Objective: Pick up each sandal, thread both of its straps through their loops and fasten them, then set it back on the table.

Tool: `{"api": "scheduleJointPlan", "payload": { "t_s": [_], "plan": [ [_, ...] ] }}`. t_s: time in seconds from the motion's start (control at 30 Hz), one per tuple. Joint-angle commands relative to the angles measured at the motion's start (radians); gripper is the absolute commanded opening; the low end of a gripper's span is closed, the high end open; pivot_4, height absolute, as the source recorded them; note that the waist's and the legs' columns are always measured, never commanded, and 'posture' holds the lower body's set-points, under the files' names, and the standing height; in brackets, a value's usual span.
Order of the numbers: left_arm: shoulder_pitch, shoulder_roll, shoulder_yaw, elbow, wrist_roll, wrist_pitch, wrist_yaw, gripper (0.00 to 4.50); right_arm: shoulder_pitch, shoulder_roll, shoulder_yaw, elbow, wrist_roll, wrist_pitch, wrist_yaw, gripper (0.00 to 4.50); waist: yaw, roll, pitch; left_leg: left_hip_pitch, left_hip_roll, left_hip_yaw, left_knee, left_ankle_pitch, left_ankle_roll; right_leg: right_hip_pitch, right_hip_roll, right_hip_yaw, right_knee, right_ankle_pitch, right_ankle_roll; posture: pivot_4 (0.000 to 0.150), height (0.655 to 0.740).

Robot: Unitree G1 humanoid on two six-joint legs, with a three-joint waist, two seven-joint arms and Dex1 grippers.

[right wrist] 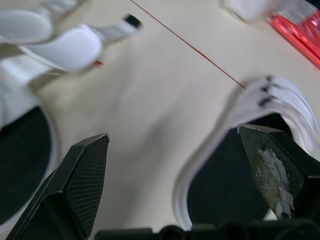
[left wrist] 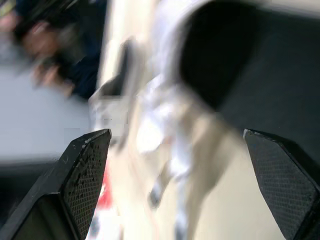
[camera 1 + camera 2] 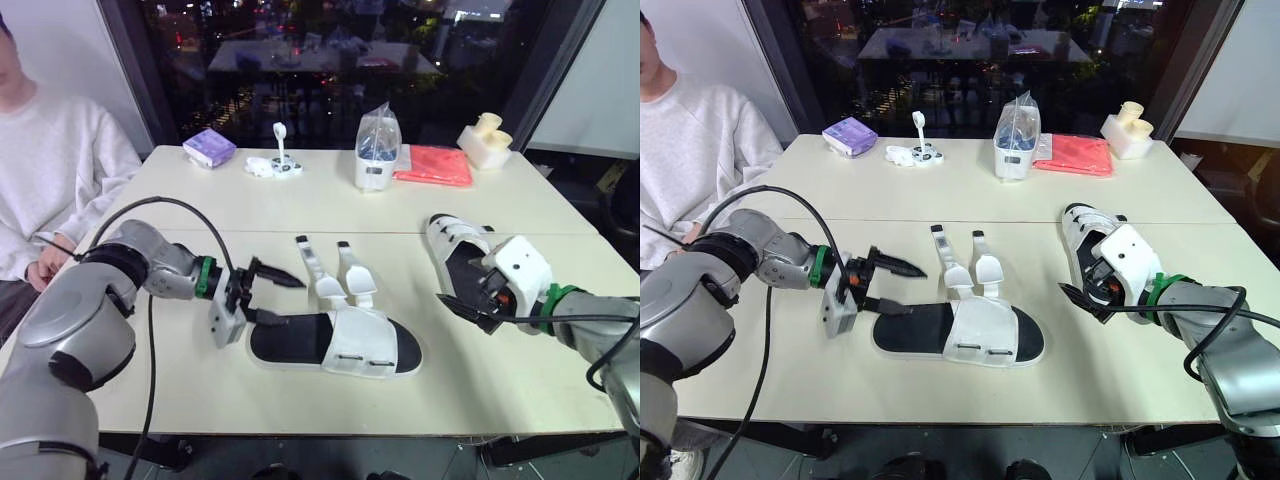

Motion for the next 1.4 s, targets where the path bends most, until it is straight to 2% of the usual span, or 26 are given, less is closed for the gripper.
{"api": "scheduleJointPlan", "payload": {
  "t_s": [0.03, 0.07, 0.1, 0.13, 0.17, 0.23, 0.4, 0.57, 0.63, 0.73, 0.9, 0.97, 1.13, 1.23, 1.4],
  "plan": [
    [0.015, -0.119, 0.473, 0.146, -0.448, 0.237, -0.711, 4.43, 0.005, 0.017, -0.03, -0.01, 0.034, -0.061, 0.023, 4.5, -0.001, 0.0, 0.0, 0.0, 0.0, 0.0, 0.001, 0.0, 0.0, 0.0, 0.0, 0.0, -0.001, 0.0, 0.0, 0.15, 0.74],
    [0.054, -0.155, 0.604, 0.064, -0.664, 0.403, -1.015, 4.43, 0.006, 0.018, -0.028, -0.008, 0.036, -0.063, 0.023, 4.5, -0.003, 0.0, 0.0, -0.001, 0.0, 0.0, 0.003, 0.0, 0.001, 0.0, 0.0, -0.001, -0.002, 0.0, 0.0, 0.15, 0.74],
    [0.085, -0.184, 0.705, -0.041, -0.857, 0.597, -1.234, 4.43, 0.009, 0.015, -0.021, -0.002, 0.028, -0.072, 0.022, 4.5, -0.006, 0.0, 0.0, -0.001, 0.0, 0.0, 0.005, -0.001, 0.001, 0.0, -0.001, -0.001, 0.0, 0.0, 0.0, 0.15, 0.74],
    [0.105, -0.204, 0.78, -0.126, -0.978, 0.754, -1.349, 4.43, 0.013, 0.013, -0.013, 0.006, 0.019, -0.08, 0.02, 4.5, -0.01, 0.0, 0.0, -0.001, 0.001, 0.0, 0.007, -0.001, 0.001, 0.0, -0.001, 0.0, 0.002, -0.001, 0.0, 0.15, 0.74],
    [0.111, -0.216, 0.837, -0.172, -1.014, 0.851, -1.376, 4.43, 0.014, 0.012, -0.009, 0.01, 0.014, -0.086, 0.018, 4.5, -0.014, 0.0, 0.0, -0.001, 0.002, 0.0, 0.009, -0.001, 0.001, -0.001, -0.001, 0.0, 0.004, 0.0, 0.0, 0.15, 0.74],
    [0.13, -0.23, 0.901, -0.27, -1.064, 1.022, -1.349, 4.43, 0.015, 0.011, -0.003, 0.014, 0.012, -0.091, 0.017, 4.5, -0.022, 0.0, 0.0, -0.001, 0.002, 0.0, 0.009, -0.001, 0.001, -0.001, 0.0, 0.0, 0.004, 0.0, 0.0, 0.15, 0.74],
    [0.159, -0.278, 1.024, -0.437, -1.137, 1.427, -1.171, 4.43, 0.017, 0.023, -0.013, -0.008, 0.058, -0.073, 0.03, 4.5, -0.029, 0.0, 0.0, 0.001, 0.002, 0.0, 0.008, -0.001, 0.001, 0.0, 0.001, 0.001, 0.01, 0.0, 0.0, 0.15, 0.74],
    [0.177, -0.286, 1.172, -0.603, -1.362, 2.023, -1.115, 4.43, 0.04, 0.031, -0.037, -0.015, 0.126, -0.079, 0.064, 4.5, -0.025, 0.0, 0.0, 0.001, 0.001, -0.001, 0.009, -0.001, 0.001, 0.001, 0.0, 0.001, 0.01, 0.0, 0.001, 0.15, 0.74],
    [0.194, -0.274, 1.212, -0.655, -1.422, 2.185, -1.11, 4.43, 0.049, 0.033, -0.033, -0.015, 0.144, -0.093, 0.077, 4.5, -0.025, 0.0, 0.0, 0.001, 0.001, -0.001, 0.009, -0.001, 0.001, 0.001, 0.0, 0.001, 0.01, -0.001, 0.001, 0.15, 0.74],
    [0.255, -0.245, 1.222, -0.731, -1.452, 2.327, -1.134, 4.5, 0.062, 0.045, -0.02, -0.006, 0.17, -0.13, 0.103, 3.67, -0.026, 0.0, 0.0, 0.001, 0.001, -0.001, 0.009, -0.001, 0.001, 0.001, 0.0, 0.002, 0.01, -0.001, 0.001, 0.15, 0.74],
    [0.37, -0.183, 1.144, -0.845, -1.43, 2.464, -1.23, 4.5, 0.095, 0.051, 0.011, 0.018, 0.191, -0.21, 0.186, 1.11, -0.025, 0.0, 0.0, 0.002, 0.001, 0.0, 0.009, 0.0, 0.0, 0.001, 0.001, 0.002, 0.01, -0.001, 0.001, 0.15, 0.74],
    [0.405, -0.161, 1.105, -0.862, -1.408, 2.494, -1.261, 4.5, 0.105, 0.034, 0.059, 0.049, 0.136, -0.273, 0.209, 0.07, -0.023, 0.0, 0.0, 0.002, 0.001, 0.0, 0.009, 0.0, 0.0, 0.002, 0.001, 0.002, 0.01, -0.001, 0.001, 0.15, 0.74],
    [0.418, -0.172, 1.06, -0.806, -1.393, 2.59, -1.278, 4.5, 0.096, 0.047, 0.173, 0.151, 0.039, -0.433, 0.253, 0.02, -0.009, 0.0, 0.0, 0.003, 0.001, 0.0, 0.009, 0.0, -0.001, 0.002, 0.001, 0.002, 0.01, -0.001, 0.001, 0.15, 0.74],
    [0.41, -0.199, 1.042, -0.755, -1.368, 2.597, -1.262, 4.5, 0.093, 0.05, 0.238, 0.231, -0.06, -0.546, 0.244, 0.02, -0.005, 0.0, 0.0, 0.003, 0.001, 0.0, 0.009, 0.0, -0.001, 0.002, 0.001, 0.002, 0.01, -0.001, 0.001, 0.15, 0.74],
    [0.374, -0.238, 1.027, -0.625, -1.33, 2.608, -1.277, 4.5, 0.079, 0.081, 0.298, 0.311, -0.112, -0.652, 0.258, 0.02, -0.008, 0.0, 0.0, 0.003, 0.001, 0.0, 0.009, 0.0, -0.001, 0.003, 0.001, 0.002, 0.009, -0.001, 0.001, 0.15, 0.74]
  ]
}}
